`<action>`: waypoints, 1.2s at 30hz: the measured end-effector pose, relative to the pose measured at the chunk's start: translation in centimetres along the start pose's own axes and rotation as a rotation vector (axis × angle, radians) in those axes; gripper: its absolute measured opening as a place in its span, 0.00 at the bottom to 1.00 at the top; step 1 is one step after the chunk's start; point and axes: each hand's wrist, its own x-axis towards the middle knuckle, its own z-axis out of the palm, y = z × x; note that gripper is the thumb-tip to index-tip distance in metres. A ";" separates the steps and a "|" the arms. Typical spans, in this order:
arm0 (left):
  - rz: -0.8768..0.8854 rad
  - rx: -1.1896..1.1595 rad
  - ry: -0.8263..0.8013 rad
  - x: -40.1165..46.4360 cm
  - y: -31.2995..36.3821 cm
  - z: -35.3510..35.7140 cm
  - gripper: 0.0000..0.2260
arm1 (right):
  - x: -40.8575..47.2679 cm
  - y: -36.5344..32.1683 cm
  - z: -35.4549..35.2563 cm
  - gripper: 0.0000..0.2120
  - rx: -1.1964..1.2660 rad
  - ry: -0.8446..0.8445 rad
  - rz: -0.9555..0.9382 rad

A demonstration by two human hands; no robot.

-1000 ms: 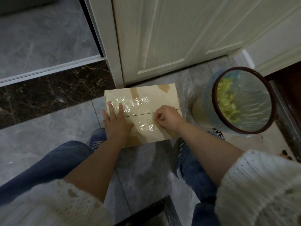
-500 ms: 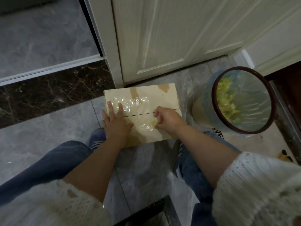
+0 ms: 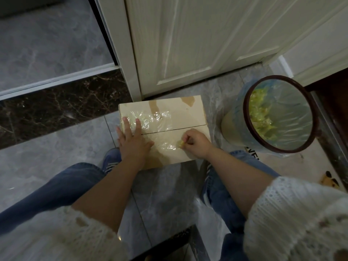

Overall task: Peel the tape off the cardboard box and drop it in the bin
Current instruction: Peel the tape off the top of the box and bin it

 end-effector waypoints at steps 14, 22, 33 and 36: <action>0.018 0.061 0.010 0.1 -0.2 0.1 0.44 | 0.7 -2.2 -2.2 0.14 0.928 0.073 0.294; 0.039 0.028 0.000 0.0 -0.4 0.2 0.44 | 0.4 -4.4 -6.5 0.09 1.209 -0.044 0.312; 0.007 0.008 -0.035 0.0 -0.2 0.0 0.44 | -2.6 1.6 -22.7 0.07 0.796 0.626 0.255; -0.006 -0.003 -0.039 0.0 -0.1 -0.1 0.44 | -4.0 4.8 -22.9 0.17 0.783 0.815 0.417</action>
